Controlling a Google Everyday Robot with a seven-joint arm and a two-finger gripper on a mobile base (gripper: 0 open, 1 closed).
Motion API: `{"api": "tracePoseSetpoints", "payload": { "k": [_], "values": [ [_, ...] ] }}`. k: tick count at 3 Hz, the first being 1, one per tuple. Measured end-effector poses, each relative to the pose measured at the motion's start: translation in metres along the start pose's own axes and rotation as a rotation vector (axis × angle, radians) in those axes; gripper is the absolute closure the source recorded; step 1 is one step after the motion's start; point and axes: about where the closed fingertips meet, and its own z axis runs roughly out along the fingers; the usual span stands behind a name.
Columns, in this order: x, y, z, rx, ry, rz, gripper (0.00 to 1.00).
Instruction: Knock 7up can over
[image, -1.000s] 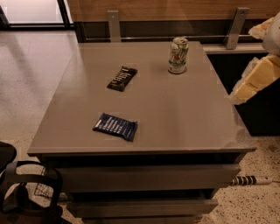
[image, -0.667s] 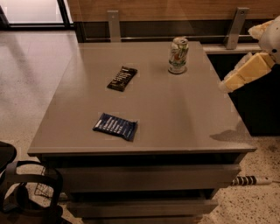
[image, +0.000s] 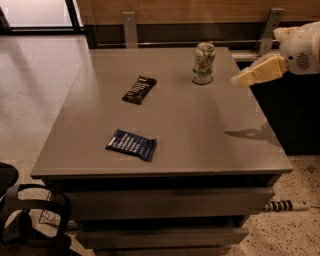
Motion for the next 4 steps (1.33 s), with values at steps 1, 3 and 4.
{"api": "tracePoseSetpoints", "payload": {
  "k": [1, 3, 4],
  "values": [
    [-0.009, -0.011, 0.03, 0.011, -0.094, 0.013, 0.0],
    [-0.008, -0.014, 0.039, -0.003, -0.115, 0.023, 0.0],
    [-0.006, -0.028, 0.058, -0.025, -0.183, 0.042, 0.0]
  ]
}}
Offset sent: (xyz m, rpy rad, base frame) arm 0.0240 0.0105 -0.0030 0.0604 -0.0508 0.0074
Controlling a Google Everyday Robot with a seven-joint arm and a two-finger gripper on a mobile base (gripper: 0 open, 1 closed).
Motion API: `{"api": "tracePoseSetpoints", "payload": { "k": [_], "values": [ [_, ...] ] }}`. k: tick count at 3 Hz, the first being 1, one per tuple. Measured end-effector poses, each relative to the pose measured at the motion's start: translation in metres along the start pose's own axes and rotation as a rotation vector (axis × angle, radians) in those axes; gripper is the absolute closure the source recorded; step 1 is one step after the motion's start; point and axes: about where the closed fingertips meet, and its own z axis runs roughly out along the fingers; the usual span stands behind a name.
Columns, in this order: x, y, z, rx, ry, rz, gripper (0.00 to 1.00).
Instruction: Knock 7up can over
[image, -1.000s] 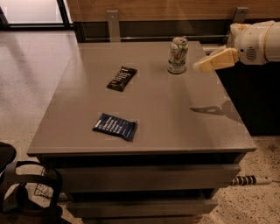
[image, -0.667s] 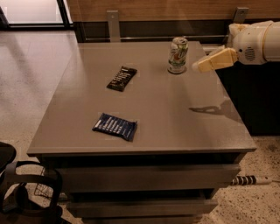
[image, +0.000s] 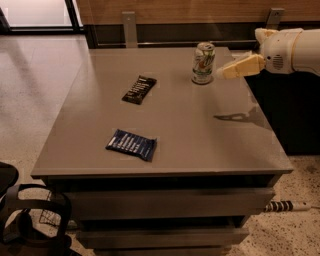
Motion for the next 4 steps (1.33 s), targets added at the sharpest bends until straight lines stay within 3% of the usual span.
{"api": "tracePoseSetpoints", "payload": {
  "k": [4],
  "values": [
    [0.036, -0.042, 0.071, -0.016, -0.215, 0.126, 0.0]
  ]
}}
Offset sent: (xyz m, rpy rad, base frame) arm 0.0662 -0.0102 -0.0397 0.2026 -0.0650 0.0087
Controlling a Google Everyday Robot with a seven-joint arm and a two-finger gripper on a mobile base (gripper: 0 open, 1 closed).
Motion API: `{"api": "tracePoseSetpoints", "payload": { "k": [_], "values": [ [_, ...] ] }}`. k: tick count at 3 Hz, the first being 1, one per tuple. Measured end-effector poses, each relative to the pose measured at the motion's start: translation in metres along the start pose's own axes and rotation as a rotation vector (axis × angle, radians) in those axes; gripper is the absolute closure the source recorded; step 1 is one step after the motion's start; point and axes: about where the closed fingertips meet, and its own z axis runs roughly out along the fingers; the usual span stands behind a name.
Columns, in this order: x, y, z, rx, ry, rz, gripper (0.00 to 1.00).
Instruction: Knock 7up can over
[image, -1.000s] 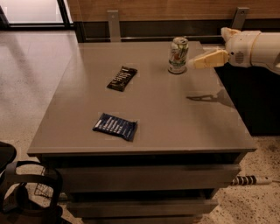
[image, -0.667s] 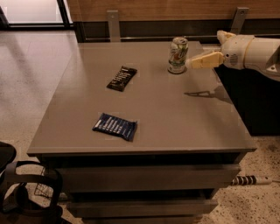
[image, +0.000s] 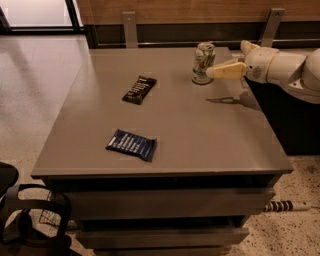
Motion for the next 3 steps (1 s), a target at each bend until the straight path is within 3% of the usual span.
{"api": "tracePoseSetpoints", "payload": {
  "k": [3],
  "values": [
    [0.009, -0.006, 0.037, -0.025, -0.079, 0.052, 0.0]
  ]
}}
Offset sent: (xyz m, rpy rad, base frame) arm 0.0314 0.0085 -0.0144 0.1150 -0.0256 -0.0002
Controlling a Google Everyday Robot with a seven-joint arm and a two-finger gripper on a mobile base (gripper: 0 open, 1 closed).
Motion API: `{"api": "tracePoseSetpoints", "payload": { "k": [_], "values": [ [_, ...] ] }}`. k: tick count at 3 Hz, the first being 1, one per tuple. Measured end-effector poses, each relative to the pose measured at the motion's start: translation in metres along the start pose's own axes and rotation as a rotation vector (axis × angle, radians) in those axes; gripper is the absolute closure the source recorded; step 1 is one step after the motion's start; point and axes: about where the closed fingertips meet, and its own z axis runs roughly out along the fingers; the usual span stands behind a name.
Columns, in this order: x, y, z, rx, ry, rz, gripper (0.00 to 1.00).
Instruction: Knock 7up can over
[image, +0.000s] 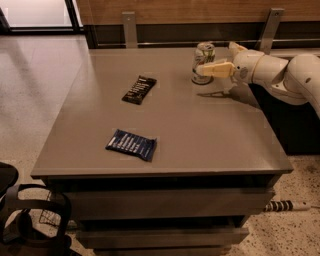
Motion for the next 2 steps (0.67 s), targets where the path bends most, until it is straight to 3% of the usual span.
{"api": "tracePoseSetpoints", "payload": {
  "k": [2],
  "values": [
    [0.0137, 0.0068, 0.0184, -0.039, 0.024, 0.023, 0.0]
  ]
}}
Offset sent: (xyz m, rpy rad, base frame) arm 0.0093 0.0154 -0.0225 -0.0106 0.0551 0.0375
